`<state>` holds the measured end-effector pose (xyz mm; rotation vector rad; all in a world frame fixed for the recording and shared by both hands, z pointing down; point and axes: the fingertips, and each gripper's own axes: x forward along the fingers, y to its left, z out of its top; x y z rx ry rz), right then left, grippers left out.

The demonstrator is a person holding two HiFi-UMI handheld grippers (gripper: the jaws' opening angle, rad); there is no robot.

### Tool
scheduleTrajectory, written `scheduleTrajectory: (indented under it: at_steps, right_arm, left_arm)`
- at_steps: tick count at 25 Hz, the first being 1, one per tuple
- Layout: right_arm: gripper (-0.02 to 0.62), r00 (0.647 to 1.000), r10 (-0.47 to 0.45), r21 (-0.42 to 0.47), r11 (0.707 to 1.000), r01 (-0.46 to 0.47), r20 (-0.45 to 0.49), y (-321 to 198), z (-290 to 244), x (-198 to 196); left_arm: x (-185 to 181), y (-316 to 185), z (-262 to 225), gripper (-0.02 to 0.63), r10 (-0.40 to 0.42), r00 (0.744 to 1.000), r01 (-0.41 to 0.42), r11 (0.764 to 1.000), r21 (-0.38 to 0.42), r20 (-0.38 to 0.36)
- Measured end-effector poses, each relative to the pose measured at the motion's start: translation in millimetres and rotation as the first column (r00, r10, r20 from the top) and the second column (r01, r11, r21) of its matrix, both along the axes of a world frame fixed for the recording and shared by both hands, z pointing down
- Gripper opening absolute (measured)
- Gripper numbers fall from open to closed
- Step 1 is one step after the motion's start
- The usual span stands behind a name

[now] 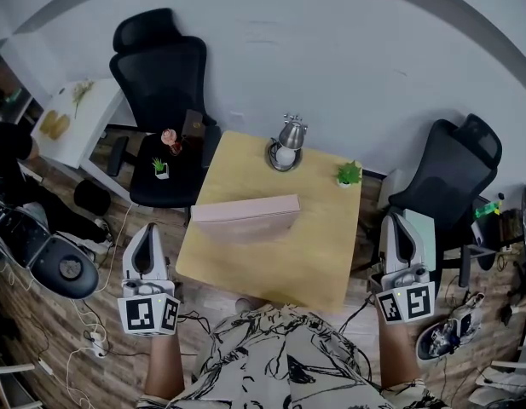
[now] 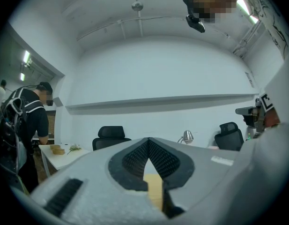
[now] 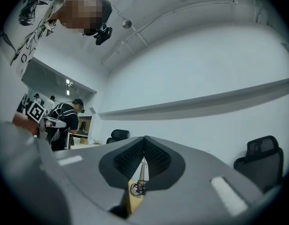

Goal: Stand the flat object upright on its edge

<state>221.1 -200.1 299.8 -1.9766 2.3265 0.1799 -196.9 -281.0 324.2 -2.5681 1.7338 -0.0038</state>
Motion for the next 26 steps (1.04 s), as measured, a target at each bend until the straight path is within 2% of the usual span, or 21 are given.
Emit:
scheduleTrajectory:
  at_steps: [5, 26]
  right_arm:
    - [0.0, 1.0, -0.013, 0.004, 1.0, 0.013, 0.025, -1.0, -1.5, -1.6]
    - [0.0, 1.0, -0.011, -0.018, 1.0, 0.011, 0.028, -1.4, 6.2, -3.7]
  left_arm:
    - [2.9, -2.3, -2.1, 0.0, 0.005, 1.0, -0.005, 1.0, -0.002, 0.013]
    - [4.2, -5.8, 0.3, 0.0, 0.018, 1.0, -0.017, 1.0, -0.009, 0.022]
